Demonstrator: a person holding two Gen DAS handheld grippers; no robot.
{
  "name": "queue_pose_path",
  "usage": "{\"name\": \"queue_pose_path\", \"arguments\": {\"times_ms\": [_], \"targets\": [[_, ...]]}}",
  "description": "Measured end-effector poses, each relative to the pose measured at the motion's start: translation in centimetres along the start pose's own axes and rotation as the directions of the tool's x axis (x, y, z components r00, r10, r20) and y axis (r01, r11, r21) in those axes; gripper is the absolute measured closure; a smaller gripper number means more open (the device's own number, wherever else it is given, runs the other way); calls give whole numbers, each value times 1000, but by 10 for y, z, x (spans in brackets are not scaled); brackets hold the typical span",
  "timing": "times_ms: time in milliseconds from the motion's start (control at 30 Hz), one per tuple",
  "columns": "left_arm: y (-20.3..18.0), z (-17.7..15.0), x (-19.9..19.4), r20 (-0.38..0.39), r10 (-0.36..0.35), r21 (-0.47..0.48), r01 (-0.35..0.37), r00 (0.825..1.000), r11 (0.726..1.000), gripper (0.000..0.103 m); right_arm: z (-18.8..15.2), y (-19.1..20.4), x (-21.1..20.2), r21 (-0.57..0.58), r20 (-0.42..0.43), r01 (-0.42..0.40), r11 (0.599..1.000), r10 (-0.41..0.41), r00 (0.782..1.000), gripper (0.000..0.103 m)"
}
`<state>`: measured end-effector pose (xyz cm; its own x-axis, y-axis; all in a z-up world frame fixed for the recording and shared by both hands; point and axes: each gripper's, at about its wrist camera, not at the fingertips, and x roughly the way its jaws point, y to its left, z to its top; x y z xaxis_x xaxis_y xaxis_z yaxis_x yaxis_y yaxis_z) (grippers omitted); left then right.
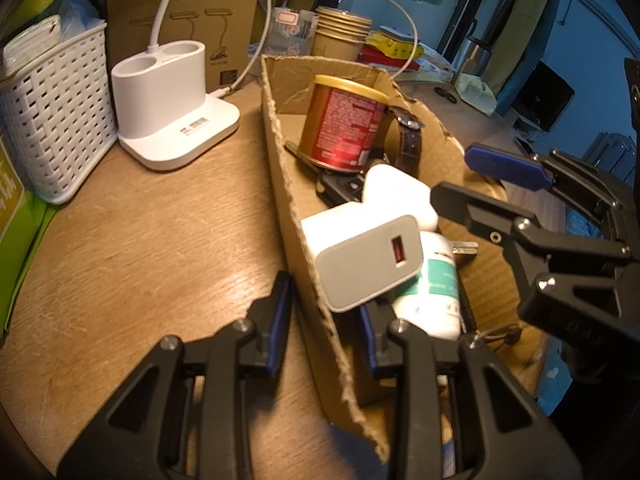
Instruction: Organize rigid objects
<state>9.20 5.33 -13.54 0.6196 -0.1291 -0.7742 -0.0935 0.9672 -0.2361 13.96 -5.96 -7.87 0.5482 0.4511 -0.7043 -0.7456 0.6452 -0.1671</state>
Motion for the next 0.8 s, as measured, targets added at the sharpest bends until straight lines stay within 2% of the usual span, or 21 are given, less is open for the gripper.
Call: {"name": "queue_pose_path", "arguments": {"times_ms": [233, 300, 333, 433, 633, 800], "targets": [[-4, 1, -7, 13, 15, 19, -15, 1000, 1000, 69, -4, -5, -8, 36, -14, 20, 999, -20, 1000, 53], [-5, 3, -11, 17, 21, 25, -21, 1000, 999, 66, -5, -9, -11, 57, -24, 32, 998, -30, 999, 51], [-5, 3, -13, 22, 22, 23, -22, 1000, 999, 61, -6, -10, -13, 67, -26, 38, 997, -37, 999, 48], [-4, 6, -25, 61, 22, 26, -23, 998, 999, 49, -9, -18, -20, 118, -21, 48, 992, -46, 999, 46], [1, 10, -42, 119, 24, 8, -25, 993, 1000, 45, -15, -27, -41, 181, 13, 80, 980, -84, 996, 46], [-8, 9, -58, 177, 12, 36, -19, 984, 999, 37, -21, -28, -66, 214, 58, 140, 967, -155, 986, 46]]}}
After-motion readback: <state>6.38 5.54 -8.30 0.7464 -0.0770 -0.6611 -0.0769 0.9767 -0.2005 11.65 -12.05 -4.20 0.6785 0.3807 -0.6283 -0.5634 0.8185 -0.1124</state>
